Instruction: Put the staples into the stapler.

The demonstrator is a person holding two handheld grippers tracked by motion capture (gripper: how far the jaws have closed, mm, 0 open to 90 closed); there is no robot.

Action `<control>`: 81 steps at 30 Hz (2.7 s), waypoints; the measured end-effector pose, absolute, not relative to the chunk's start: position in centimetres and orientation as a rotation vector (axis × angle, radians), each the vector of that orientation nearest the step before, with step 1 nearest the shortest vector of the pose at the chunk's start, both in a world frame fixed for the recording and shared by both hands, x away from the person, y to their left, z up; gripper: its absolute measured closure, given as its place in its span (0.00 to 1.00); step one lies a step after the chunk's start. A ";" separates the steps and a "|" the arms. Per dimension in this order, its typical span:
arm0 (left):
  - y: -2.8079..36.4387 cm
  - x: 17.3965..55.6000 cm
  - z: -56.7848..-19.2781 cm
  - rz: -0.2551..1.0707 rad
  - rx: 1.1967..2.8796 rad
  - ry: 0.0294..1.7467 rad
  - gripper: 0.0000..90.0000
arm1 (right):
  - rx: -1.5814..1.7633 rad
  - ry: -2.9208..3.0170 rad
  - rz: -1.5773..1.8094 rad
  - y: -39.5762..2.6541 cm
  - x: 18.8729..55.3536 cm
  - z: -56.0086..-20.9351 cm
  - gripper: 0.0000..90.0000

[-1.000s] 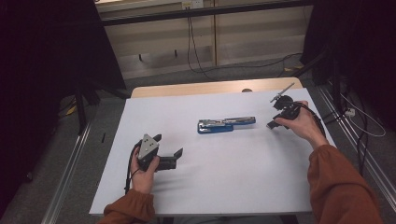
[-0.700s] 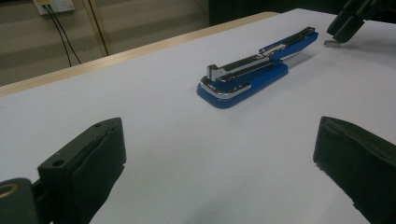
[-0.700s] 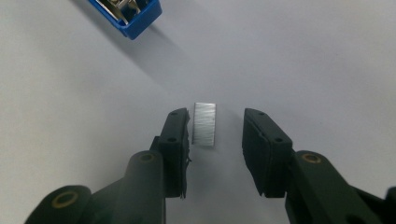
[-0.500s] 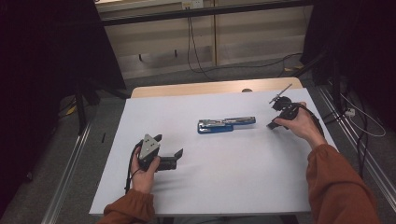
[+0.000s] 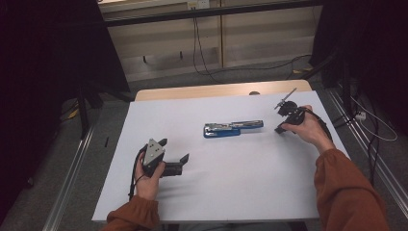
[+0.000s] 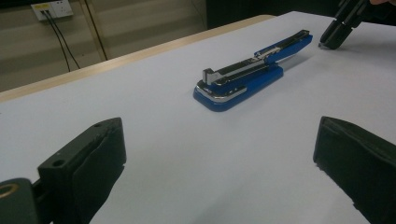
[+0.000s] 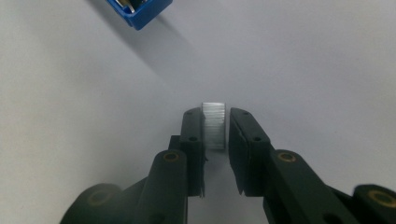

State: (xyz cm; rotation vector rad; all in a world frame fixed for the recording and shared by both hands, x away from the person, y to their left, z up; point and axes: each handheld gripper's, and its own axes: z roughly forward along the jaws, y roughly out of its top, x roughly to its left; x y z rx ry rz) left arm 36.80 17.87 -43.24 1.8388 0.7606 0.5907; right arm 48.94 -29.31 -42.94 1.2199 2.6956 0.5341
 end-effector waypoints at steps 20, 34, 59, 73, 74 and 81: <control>17.7 36.8 -43.3 0.579 1.853 0.759 0.03 | 1.188 2.687 0.548 -29.3 48.7 -42.7 0.88; 17.9 36.8 -43.3 0.580 1.846 0.777 0.03 | 1.152 2.662 0.620 -29.1 48.2 -41.9 0.88; 17.9 36.9 -43.3 0.582 1.849 0.780 0.03 | 1.011 2.676 0.715 -27.2 46.8 -40.1 0.88; 17.9 37.0 -43.4 0.579 1.849 0.782 0.03 | 0.960 2.665 0.768 -27.1 46.3 -39.0 0.88; 17.8 36.9 -43.4 0.579 1.850 0.783 0.03 | 0.956 2.666 0.777 -27.0 46.3 -38.9 0.88; 18.0 36.9 -43.3 0.587 1.842 0.785 0.03 | 0.933 2.675 0.803 -26.5 46.2 -38.7 0.88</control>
